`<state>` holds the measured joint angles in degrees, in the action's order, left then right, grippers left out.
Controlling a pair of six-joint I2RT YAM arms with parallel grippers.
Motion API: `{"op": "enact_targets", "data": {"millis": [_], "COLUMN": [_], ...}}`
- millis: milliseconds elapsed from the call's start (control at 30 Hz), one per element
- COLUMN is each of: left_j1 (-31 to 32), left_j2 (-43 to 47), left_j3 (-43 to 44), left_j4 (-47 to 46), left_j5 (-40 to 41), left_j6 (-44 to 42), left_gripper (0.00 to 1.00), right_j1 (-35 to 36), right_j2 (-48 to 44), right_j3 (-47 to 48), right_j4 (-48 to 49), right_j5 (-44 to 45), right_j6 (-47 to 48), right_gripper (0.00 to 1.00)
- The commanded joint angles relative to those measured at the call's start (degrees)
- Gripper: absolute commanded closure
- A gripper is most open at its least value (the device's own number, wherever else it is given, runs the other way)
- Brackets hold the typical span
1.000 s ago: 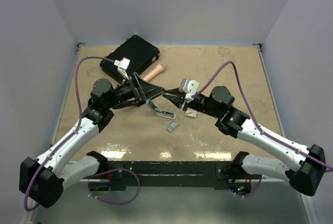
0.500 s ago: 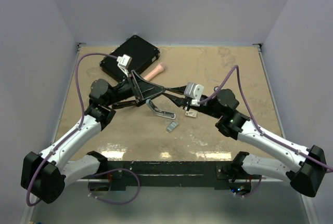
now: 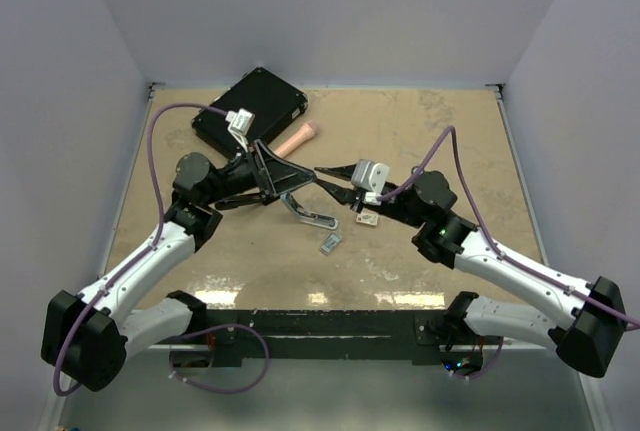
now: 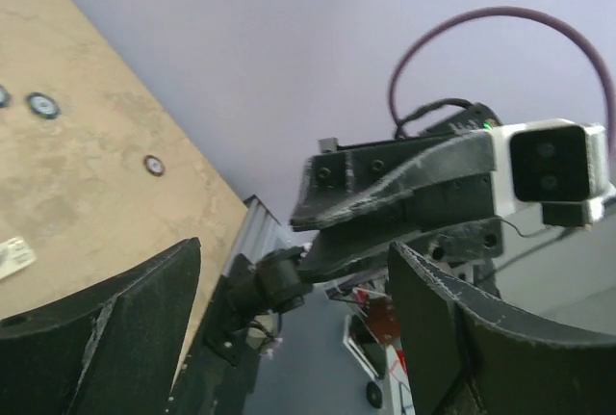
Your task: Load the staples into the stapler
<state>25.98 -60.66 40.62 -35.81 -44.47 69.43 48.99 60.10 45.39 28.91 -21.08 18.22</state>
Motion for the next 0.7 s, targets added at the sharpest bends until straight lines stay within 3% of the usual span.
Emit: {"op": "enact_targets", "data": {"millis": [0,33,167,300,533,667], "left_j1": [-1.72,-1.72,-1.81,-1.81,-1.81,-1.72], "left_j2": [3.08,3.97,8.35,11.96,17.42,20.66], "left_j3": [4.45,5.08,5.87,3.95,0.69,-1.77], "left_j4": [22.61,27.15,41.58,45.21,47.94,48.38], "left_j5": [7.08,13.73,27.83,37.33,49.46,52.72], "left_j6": [-17.62,-24.88,-36.28,-43.74,-53.33,-57.21], "left_gripper": [0.15,0.14,0.13,0.13,0.12,0.12], "right_j1": [-0.13,-0.13,-0.13,-0.13,-0.13,-0.13], "right_j2": [-2.44,-2.35,-0.95,1.69,10.47,16.88], "right_j3": [-0.56,0.05,2.25,5.23,12.35,18.15], "right_j4": [-8.67,-11.39,-27.1,-38.73,-54.72,-60.98], "right_j5": [7.96,9.2,14.65,18.79,20.38,19.67], "right_j6": [-4.12,-5.72,-16.51,-21.99,-20.42,-12.71], "right_gripper": [0.73,0.72,0.6,0.42,0.4,0.4]}}
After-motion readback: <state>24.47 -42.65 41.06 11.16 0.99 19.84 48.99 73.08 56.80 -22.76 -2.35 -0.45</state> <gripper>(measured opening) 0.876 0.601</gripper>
